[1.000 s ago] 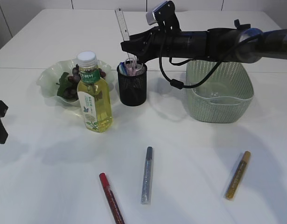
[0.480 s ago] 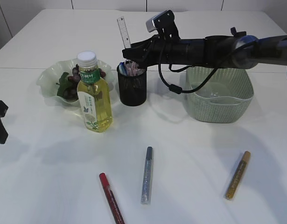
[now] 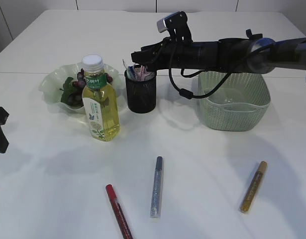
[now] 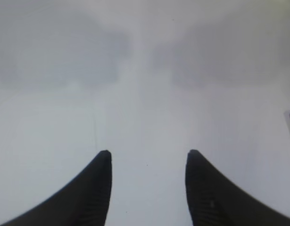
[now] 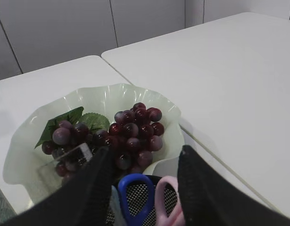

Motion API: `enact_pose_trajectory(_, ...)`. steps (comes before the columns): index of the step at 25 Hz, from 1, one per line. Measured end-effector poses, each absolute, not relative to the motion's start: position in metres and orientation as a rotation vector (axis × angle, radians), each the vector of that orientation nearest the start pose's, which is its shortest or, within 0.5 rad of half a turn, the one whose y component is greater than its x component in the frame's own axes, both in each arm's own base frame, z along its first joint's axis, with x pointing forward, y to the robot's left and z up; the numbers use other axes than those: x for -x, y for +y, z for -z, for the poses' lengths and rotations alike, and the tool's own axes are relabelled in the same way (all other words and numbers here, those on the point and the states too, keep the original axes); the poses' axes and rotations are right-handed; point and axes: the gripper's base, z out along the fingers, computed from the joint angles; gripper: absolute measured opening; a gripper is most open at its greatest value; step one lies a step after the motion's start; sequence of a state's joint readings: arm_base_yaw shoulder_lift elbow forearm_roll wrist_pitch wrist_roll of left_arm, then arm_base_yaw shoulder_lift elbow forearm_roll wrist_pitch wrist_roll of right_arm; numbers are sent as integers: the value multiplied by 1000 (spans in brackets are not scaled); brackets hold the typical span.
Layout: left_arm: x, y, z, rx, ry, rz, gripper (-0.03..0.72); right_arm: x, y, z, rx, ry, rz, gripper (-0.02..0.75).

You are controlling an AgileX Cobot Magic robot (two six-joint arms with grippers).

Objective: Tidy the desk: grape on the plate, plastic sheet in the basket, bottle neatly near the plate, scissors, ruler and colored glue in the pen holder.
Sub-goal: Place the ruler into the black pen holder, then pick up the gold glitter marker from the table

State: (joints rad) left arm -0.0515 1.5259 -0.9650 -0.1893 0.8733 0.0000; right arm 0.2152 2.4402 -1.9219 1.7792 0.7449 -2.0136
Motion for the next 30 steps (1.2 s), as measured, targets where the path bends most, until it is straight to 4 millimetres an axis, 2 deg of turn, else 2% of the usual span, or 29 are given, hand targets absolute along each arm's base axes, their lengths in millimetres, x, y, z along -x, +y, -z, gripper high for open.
enact_pose_trajectory(6,-279,-28,-224,79,2912,240,370,-519,175,-174,768,1643,-741,374)
enact_pose_trajectory(9,-279,-28,-224,79,2912,240,369,-518,173,-186,714,1702,-759,375)
enact_pose_trajectory(12,-278,-28,-224,78,2916,240,369,-511,168,-208,726,1802,-725,375)
enact_pose_trajectory(17,-278,-28,-224,78,2916,240,369,-482,159,-264,708,2045,-739,376)
enact_pose_trajectory(21,-278,-28,-224,78,2916,240,369,-450,154,-302,736,2222,-669,376)
enact_pose_trajectory(23,-278,-28,-224,78,2916,240,368,-437,151,-313,737,2301,-662,375)
enact_pose_trajectory(26,-278,-28,-224,78,2916,240,367,-423,143,-318,722,2445,-621,375)
enact_pose_trajectory(30,-279,-28,-224,80,2909,242,366,-409,131,-310,652,2645,-528,374)
